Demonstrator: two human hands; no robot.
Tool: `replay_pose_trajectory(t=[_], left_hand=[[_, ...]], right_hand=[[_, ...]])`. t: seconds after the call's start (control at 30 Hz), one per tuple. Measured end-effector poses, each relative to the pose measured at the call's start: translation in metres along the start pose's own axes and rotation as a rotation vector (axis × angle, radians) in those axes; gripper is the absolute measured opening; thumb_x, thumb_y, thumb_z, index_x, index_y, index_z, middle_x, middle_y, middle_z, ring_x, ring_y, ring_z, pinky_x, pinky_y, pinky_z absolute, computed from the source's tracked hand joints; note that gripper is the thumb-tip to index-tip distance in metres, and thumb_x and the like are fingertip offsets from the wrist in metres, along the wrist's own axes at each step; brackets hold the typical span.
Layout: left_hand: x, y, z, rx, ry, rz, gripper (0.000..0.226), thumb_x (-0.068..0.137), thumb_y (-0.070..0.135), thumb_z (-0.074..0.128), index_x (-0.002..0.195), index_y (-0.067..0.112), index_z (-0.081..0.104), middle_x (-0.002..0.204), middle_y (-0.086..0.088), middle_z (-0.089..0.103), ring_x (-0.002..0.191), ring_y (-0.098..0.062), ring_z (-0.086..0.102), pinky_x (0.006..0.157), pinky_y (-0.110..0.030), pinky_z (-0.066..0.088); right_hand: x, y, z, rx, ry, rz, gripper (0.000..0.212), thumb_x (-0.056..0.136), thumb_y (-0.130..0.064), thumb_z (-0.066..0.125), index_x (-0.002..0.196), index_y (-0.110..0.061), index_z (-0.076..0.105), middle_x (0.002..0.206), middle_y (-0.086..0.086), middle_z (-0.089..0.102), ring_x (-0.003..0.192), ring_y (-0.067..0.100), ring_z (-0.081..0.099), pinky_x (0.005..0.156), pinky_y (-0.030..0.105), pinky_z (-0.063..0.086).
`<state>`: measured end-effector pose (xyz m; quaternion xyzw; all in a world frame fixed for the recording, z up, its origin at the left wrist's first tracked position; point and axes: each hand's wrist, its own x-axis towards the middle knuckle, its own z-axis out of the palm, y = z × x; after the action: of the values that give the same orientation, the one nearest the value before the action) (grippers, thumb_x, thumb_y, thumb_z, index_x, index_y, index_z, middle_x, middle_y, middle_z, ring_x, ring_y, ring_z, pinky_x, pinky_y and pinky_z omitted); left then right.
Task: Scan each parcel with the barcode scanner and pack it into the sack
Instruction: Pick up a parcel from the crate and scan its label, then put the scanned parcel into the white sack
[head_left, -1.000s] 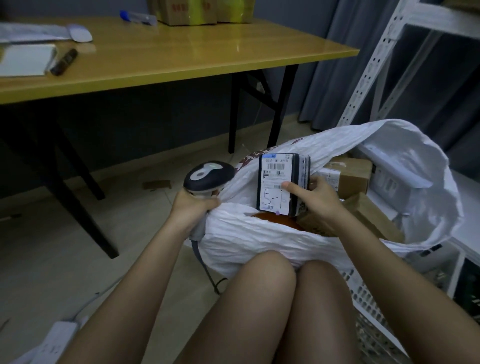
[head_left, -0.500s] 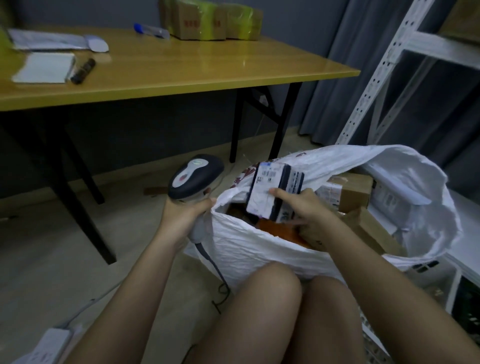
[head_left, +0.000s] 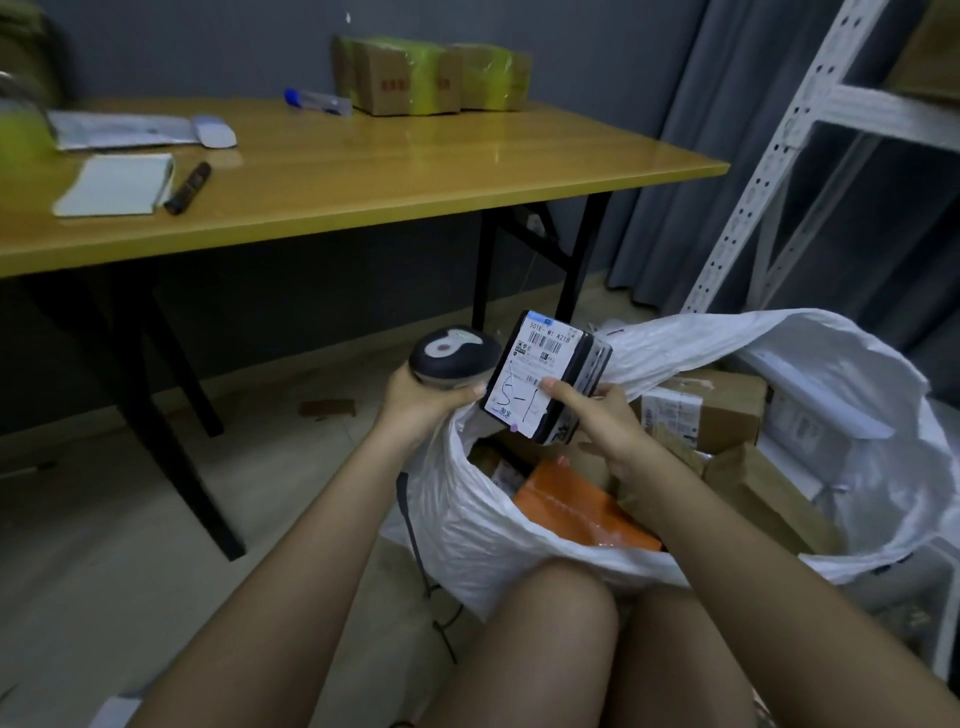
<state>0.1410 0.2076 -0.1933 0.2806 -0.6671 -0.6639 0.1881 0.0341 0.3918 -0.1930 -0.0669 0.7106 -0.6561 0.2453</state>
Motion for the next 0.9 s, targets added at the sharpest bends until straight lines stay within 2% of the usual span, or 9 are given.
replay_pose_trajectory(t=[0.1,0.2,0.3,0.37,0.43,0.53,0.63,0.77,0.9], left_hand=[[0.015,-0.009,0.009,0.085,-0.004,-0.036,0.069,0.054,0.008,0.091,0.117,0.011,0.065,0.106,-0.002,0.071,0.100,-0.018,0.066,0.095,-0.044,0.052],[0.019,-0.013,0.017,0.179,0.045,-0.048,0.057,0.062,-0.003,0.080,0.114,0.009,0.063,0.104,-0.004,0.069,0.100,-0.022,0.064,0.092,-0.039,0.052],[0.017,-0.011,0.020,0.246,0.108,-0.066,0.053,0.071,-0.005,0.072,0.121,0.007,0.058,0.104,-0.003,0.060,0.098,-0.019,0.058,0.079,-0.027,0.044],[0.017,-0.009,0.017,0.201,0.153,-0.072,0.053,0.075,-0.001,0.072,0.125,0.007,0.056,0.106,-0.002,0.058,0.102,-0.021,0.057,0.078,-0.027,0.041],[0.016,-0.005,0.014,0.121,0.225,-0.075,0.056,0.076,0.004,0.074,0.129,0.009,0.054,0.117,-0.005,0.061,0.109,-0.023,0.058,0.081,-0.027,0.041],[0.013,0.000,0.010,0.020,0.330,-0.063,0.057,0.077,0.008,0.075,0.130,0.010,0.054,0.124,-0.006,0.061,0.110,-0.020,0.058,0.082,-0.025,0.040],[0.006,0.005,0.007,-0.092,0.386,-0.029,0.055,0.079,0.007,0.074,0.130,0.013,0.054,0.118,0.000,0.060,0.103,-0.011,0.054,0.087,-0.024,0.041],[-0.003,0.013,0.003,-0.180,0.412,0.017,0.051,0.080,0.007,0.071,0.127,0.019,0.054,0.111,0.006,0.059,0.098,-0.009,0.055,0.085,-0.024,0.042],[-0.008,0.015,-0.002,-0.198,0.362,0.075,0.047,0.080,0.002,0.069,0.122,0.019,0.056,0.105,0.009,0.060,0.088,-0.002,0.056,0.072,-0.012,0.044]], right_hand=[[0.001,-0.001,0.000,0.021,0.010,-0.016,0.054,0.088,-0.022,0.070,0.132,-0.005,0.043,0.101,-0.006,0.061,0.074,-0.003,0.053,0.041,0.007,0.042],[0.002,0.001,-0.005,0.021,0.023,-0.026,0.037,0.088,-0.017,0.070,0.120,-0.007,0.054,0.091,-0.009,0.061,0.070,-0.004,0.056,0.041,0.005,0.042],[0.007,0.003,-0.010,-0.026,0.089,-0.092,0.056,0.082,-0.028,0.077,0.126,-0.006,0.050,0.109,-0.003,0.063,0.098,0.012,0.065,0.074,0.017,0.054],[0.010,0.001,-0.019,-0.101,0.160,-0.124,0.073,0.078,-0.037,0.079,0.133,-0.011,0.039,0.121,-0.001,0.056,0.111,0.017,0.058,0.093,0.031,0.050],[0.011,-0.001,-0.032,-0.127,0.166,-0.147,0.067,0.081,-0.038,0.076,0.131,-0.018,0.036,0.123,-0.002,0.054,0.111,0.016,0.056,0.088,0.031,0.048],[0.011,0.001,-0.054,-0.193,0.015,-0.135,0.056,0.084,-0.032,0.073,0.128,-0.025,0.038,0.123,-0.001,0.056,0.106,0.012,0.060,0.080,0.026,0.050],[0.014,0.006,-0.065,-0.544,-0.122,-0.171,0.075,0.075,-0.035,0.082,0.134,-0.026,0.036,0.126,-0.005,0.052,0.111,0.012,0.056,0.089,0.033,0.051],[0.029,0.003,-0.051,-1.206,-0.045,-0.391,0.097,0.065,-0.045,0.081,0.145,-0.024,0.029,0.138,0.001,0.037,0.127,0.023,0.037,0.099,0.043,0.043],[0.051,-0.018,-0.022,-1.172,0.258,-0.608,0.091,0.070,-0.030,0.080,0.145,-0.015,0.030,0.141,0.011,0.033,0.131,0.032,0.027,0.099,0.046,0.042]])
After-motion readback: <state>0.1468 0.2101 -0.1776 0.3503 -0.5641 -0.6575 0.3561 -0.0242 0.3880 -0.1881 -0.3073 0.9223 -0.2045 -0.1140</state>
